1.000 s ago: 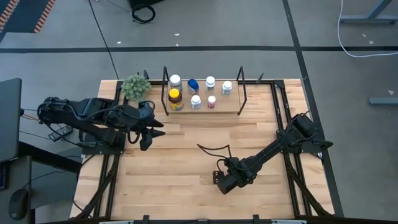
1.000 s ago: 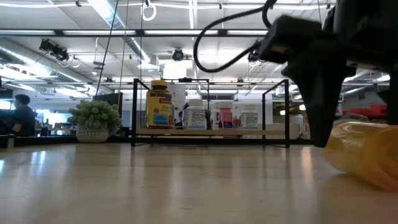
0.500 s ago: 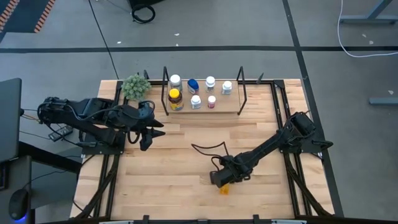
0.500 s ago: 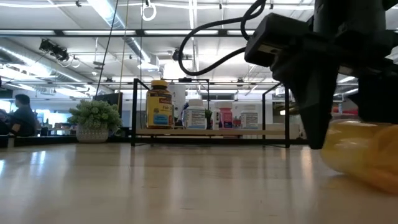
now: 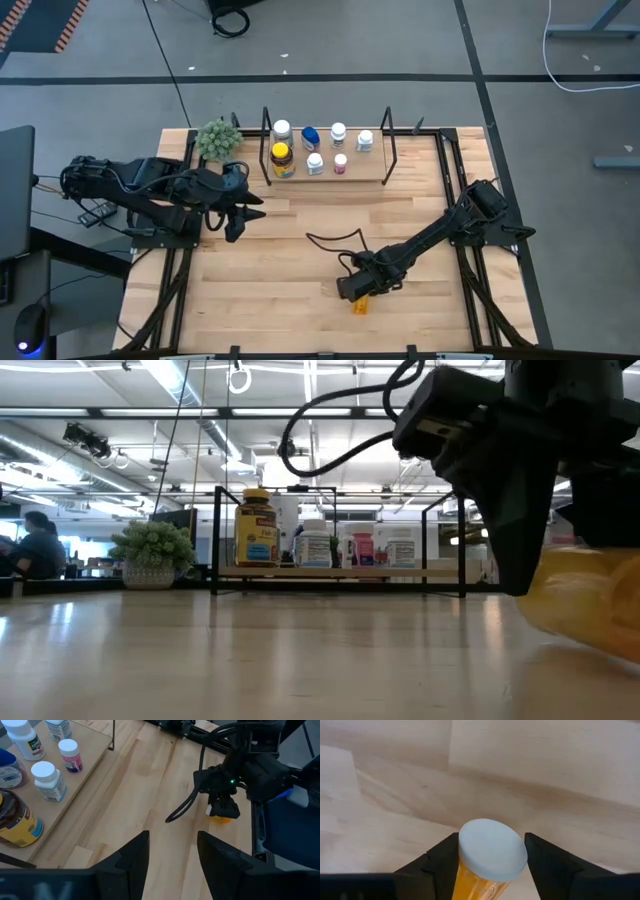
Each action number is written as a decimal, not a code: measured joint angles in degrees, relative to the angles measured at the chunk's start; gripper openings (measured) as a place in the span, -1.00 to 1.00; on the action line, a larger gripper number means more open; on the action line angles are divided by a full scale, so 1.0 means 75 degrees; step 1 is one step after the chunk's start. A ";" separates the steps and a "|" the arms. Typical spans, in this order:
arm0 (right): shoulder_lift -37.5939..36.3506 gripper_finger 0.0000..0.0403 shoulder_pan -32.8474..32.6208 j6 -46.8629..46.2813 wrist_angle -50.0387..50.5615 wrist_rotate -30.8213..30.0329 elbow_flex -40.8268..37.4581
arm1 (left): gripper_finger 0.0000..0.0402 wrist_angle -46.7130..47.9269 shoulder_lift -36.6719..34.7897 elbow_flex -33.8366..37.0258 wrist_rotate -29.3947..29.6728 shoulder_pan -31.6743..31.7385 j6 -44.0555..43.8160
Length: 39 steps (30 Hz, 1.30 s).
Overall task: Pick and place medicine bottles onto shelf by color
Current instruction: Put the orange medicine bottle on the shelf
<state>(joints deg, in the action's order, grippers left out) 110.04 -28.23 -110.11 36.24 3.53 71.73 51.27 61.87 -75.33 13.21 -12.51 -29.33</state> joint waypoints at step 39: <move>-0.0128 0.06 0.1570 0.0807 0.7118 -0.7587 0.2474 | -0.14 -0.0221 0.0003 0.0000 0.0004 0.0146 -0.0227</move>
<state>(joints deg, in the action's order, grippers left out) 109.08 -16.46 -104.06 89.62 -53.38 90.28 49.60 61.89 -75.33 13.23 -11.42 -31.03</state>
